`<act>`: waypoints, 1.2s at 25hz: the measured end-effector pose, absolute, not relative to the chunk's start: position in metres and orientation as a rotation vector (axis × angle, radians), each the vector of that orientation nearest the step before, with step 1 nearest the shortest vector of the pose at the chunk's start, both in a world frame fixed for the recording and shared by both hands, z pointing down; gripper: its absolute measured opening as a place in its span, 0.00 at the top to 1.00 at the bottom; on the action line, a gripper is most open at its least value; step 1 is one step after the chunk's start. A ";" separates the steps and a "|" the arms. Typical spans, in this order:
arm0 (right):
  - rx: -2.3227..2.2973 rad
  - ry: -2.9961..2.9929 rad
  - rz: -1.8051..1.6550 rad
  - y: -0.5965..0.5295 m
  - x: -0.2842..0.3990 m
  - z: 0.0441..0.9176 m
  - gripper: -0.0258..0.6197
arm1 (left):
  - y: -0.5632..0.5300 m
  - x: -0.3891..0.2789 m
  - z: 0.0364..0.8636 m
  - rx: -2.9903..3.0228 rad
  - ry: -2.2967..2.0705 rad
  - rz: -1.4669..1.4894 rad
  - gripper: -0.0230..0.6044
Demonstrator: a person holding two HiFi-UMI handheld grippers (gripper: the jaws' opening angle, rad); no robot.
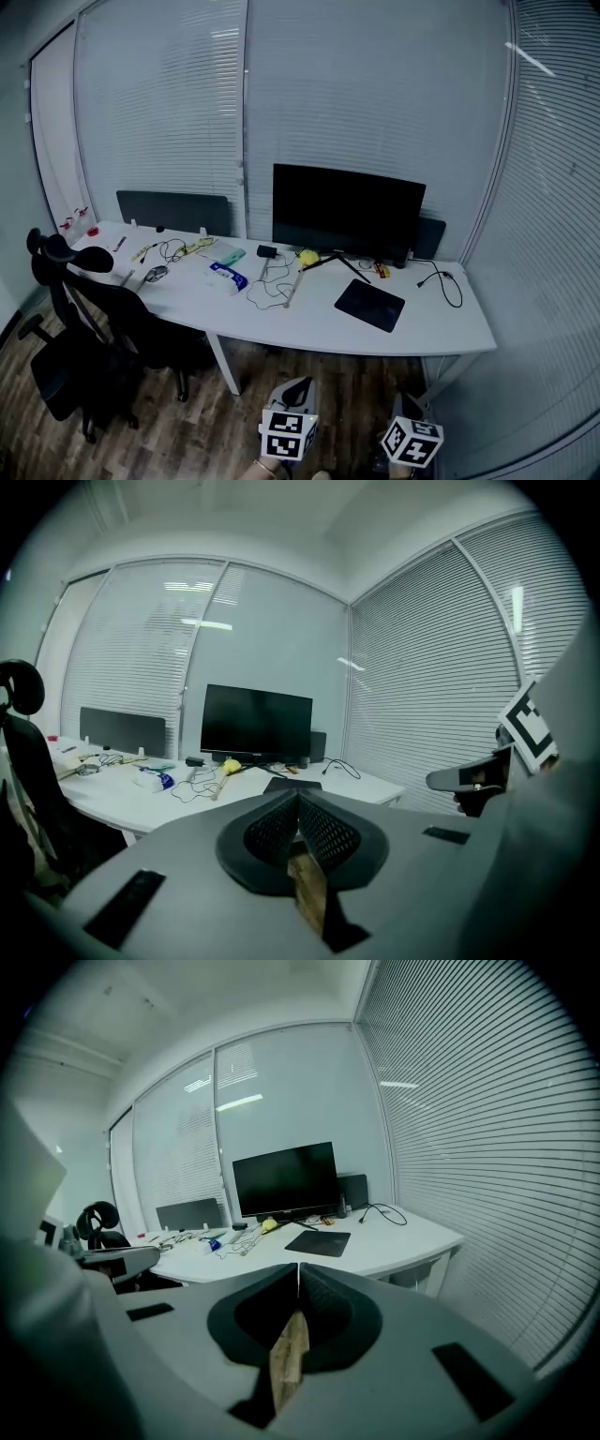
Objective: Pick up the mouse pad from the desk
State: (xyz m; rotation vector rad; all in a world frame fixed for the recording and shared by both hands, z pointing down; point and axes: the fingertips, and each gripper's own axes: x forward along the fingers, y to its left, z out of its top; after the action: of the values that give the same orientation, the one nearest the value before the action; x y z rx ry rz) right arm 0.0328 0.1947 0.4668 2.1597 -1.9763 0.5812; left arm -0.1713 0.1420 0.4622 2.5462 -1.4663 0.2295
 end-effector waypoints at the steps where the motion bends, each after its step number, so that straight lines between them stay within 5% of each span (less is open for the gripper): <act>1: 2.155 -1.980 0.584 0.187 0.038 0.467 0.91 | 0.136 -0.165 0.461 2.544 -1.467 0.235 0.93; 30: 2.052 -2.048 0.596 0.053 0.136 0.460 0.91 | 0.014 -0.064 0.449 2.537 -1.520 0.267 0.93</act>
State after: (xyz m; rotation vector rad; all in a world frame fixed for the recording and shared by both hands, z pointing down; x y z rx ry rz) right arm 0.1363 0.0531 0.4598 2.0521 -2.0477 0.5963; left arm -0.0640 0.0139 0.4485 2.5366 -1.5205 0.2666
